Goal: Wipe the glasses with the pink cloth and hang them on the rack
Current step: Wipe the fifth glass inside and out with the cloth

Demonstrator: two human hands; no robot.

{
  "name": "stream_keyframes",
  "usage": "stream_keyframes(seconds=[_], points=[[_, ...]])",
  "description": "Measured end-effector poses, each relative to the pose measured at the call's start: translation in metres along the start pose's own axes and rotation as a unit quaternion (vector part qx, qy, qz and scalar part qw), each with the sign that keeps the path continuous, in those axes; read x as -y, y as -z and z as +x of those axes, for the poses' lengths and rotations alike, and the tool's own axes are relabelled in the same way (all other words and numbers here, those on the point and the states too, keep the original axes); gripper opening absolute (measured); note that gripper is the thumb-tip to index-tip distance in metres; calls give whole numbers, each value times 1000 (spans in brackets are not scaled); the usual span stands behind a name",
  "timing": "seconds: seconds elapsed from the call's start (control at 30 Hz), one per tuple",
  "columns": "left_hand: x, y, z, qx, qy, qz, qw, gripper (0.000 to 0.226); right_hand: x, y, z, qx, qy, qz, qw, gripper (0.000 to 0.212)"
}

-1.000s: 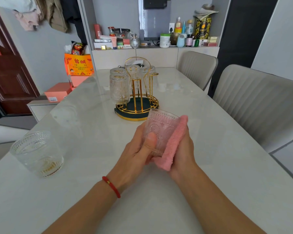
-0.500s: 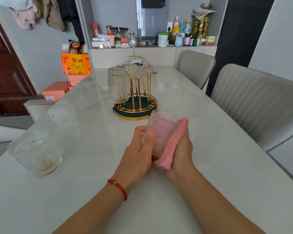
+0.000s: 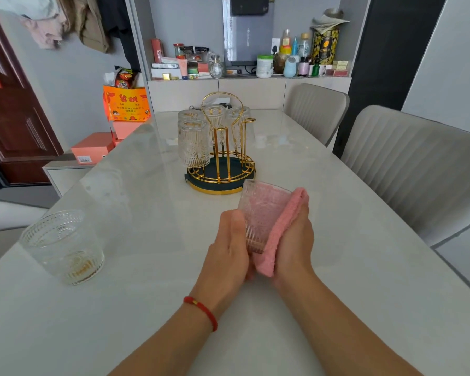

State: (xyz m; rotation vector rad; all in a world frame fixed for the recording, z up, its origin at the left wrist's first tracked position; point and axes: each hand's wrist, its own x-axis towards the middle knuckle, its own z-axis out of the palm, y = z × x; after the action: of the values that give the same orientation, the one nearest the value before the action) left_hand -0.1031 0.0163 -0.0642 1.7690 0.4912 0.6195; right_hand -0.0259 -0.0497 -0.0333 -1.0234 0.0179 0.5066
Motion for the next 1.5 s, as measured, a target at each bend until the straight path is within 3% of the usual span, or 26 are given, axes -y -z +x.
stream_keyframes(seconds=[0.1, 0.2, 0.27, 0.47, 0.73, 0.87, 0.97, 1.13, 1.23, 1.33, 1.4, 1.5], points=[[-1, -3, -5, 1, 0, -42, 999, 35, 3, 2, -1, 3, 34, -15, 999, 50], [-1, 1, -7, 53, -26, -92, 994, 45, -1, 4, -1, 32, 49, -25, 998, 63], [-5, 2, -10, 54, -41, -98, 993, 49, -5, 4, 0, 37, 55, -13, 998, 60], [-9, 6, -4, 79, 33, -152, 985, 52, 7, 6, -2, 59, -33, 40, 997, 57], [-3, -12, -10, 32, 22, -103, 994, 57, 4, -2, -2, -36, -44, 47, 997, 54], [-4, -11, -9, -4, -3, -76, 997, 43, 1, 1, -1, -29, -39, 42, 998, 54], [0, -3, -7, 13, -10, -121, 992, 40, 0, 3, 1, -5, -17, 26, 1000, 56], [-6, 6, 4, 46, 98, -236, 966, 45, 5, 5, 4, 8, -60, 20, 998, 54], [-2, -1, 4, 25, 97, -148, 984, 56, 6, -1, 4, -22, -55, 31, 998, 49], [1, -9, -4, 10, 39, -71, 997, 34, 4, -3, 3, -33, -39, 17, 999, 49], [1, -9, -6, 11, 5, -31, 999, 35, 1, -1, 3, -20, -19, 5, 1000, 51], [2, -4, -7, 39, -3, -63, 997, 48, 0, 2, 2, 13, -22, 16, 1000, 52]])
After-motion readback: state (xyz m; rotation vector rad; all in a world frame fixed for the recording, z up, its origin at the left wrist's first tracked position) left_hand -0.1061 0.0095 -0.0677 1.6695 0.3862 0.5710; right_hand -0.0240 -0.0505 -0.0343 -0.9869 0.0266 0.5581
